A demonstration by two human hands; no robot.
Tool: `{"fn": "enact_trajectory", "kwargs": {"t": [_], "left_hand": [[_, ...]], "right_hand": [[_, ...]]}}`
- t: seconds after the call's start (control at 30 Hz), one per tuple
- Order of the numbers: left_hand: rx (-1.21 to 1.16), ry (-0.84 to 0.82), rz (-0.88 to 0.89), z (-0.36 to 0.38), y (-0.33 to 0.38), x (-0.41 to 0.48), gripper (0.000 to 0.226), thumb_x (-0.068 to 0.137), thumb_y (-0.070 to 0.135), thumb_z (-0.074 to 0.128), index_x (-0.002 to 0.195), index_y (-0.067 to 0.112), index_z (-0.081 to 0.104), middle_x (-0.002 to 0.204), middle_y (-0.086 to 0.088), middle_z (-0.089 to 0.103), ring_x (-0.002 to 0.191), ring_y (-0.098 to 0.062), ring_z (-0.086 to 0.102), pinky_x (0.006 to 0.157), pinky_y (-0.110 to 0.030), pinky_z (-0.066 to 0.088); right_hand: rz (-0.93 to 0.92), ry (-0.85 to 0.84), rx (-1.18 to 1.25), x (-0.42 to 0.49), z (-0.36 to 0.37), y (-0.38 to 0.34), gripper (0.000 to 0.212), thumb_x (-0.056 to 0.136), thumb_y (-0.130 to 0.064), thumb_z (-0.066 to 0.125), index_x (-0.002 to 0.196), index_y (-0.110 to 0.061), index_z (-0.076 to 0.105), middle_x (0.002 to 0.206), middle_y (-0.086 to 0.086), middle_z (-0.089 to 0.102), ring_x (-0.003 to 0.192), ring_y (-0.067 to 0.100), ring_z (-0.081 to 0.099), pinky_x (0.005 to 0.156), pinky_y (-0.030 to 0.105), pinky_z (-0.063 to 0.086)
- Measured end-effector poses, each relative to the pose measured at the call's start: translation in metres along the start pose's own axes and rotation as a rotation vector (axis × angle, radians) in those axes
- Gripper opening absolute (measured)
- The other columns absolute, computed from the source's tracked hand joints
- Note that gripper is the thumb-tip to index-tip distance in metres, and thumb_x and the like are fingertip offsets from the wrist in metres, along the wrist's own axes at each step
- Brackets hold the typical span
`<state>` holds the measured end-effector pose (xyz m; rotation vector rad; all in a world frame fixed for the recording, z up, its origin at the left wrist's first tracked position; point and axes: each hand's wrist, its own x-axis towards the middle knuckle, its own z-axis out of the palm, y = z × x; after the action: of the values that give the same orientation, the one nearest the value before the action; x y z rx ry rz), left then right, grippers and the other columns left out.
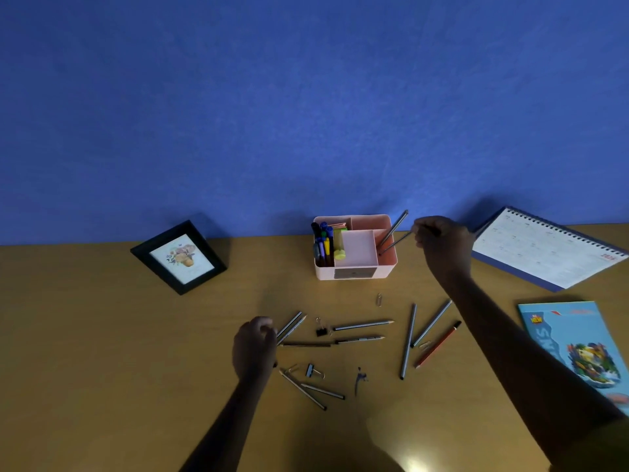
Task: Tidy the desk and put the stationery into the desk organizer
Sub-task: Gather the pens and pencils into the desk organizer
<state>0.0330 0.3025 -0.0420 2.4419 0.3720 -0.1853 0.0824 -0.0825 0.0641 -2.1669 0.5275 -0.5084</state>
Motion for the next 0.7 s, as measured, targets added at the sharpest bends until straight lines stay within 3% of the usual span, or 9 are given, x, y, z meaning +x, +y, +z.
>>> {"fn": "enact_trajectory", "kwargs": {"t": [0.1, 0.23, 0.43, 0.7], "left_hand": [[0.102, -0.022, 0.028, 0.001, -0.017, 0.007, 0.024, 0.092, 0.024, 0.077, 0.116, 0.021, 0.079, 0.114, 0.002, 0.076, 0.096, -0.016, 0.071, 0.076, -0.036, 0.059], [0.15, -0.03, 0.078, 0.006, -0.027, 0.013, 0.027, 0.089, 0.028, 0.081, 0.115, 0.022, 0.08, 0.113, 0.004, 0.077, 0.097, -0.015, 0.072, 0.079, -0.038, 0.061], [0.173, -0.058, 0.113, 0.012, -0.028, 0.019, 0.026, 0.087, 0.031, 0.082, 0.112, 0.024, 0.08, 0.11, 0.008, 0.078, 0.095, -0.011, 0.073, 0.079, -0.036, 0.06], [0.255, -0.072, 0.158, 0.013, -0.026, 0.024, 0.023, 0.088, 0.035, 0.081, 0.109, 0.025, 0.081, 0.104, 0.01, 0.079, 0.088, -0.01, 0.072, 0.074, -0.031, 0.057]], "right_hand": [[-0.015, -0.011, -0.076, 0.008, 0.017, 0.006, 0.015, 0.098, -0.012, 0.069, 0.087, -0.017, 0.078, 0.079, -0.005, 0.073, 0.071, 0.013, 0.07, 0.068, 0.033, 0.059], [0.087, -0.009, -0.094, 0.014, 0.037, 0.014, 0.013, 0.096, -0.01, 0.07, 0.091, -0.011, 0.081, 0.08, 0.001, 0.077, 0.069, 0.016, 0.071, 0.069, 0.041, 0.063], [0.208, 0.004, -0.067, 0.019, 0.048, 0.018, 0.015, 0.097, -0.014, 0.069, 0.086, -0.018, 0.078, 0.076, 0.0, 0.075, 0.07, 0.019, 0.073, 0.071, 0.05, 0.065], [0.224, 0.002, -0.119, 0.021, 0.049, 0.017, 0.015, 0.099, -0.013, 0.07, 0.084, -0.015, 0.073, 0.074, 0.0, 0.072, 0.067, 0.015, 0.071, 0.067, 0.039, 0.062]]}}
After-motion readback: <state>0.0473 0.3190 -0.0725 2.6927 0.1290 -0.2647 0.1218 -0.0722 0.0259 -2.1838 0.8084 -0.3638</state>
